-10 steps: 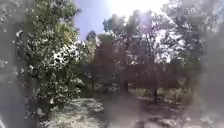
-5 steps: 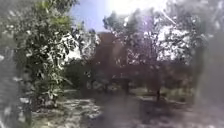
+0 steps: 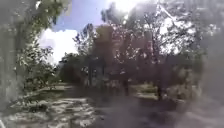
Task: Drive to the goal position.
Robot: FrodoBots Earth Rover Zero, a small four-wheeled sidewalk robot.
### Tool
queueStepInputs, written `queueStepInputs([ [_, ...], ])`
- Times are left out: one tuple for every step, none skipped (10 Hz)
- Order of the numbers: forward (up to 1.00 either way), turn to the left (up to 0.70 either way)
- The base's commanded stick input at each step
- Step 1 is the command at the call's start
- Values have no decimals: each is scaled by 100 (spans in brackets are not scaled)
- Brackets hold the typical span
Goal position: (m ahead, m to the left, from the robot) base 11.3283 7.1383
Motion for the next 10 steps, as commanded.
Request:
queueStepInputs([
  [70,35],
  [70,35],
  [70,35],
  [70,35],
  [70,35],
  [70,3],
  [70,0],
  [70,0],
  [70,0],
  [70,0],
])
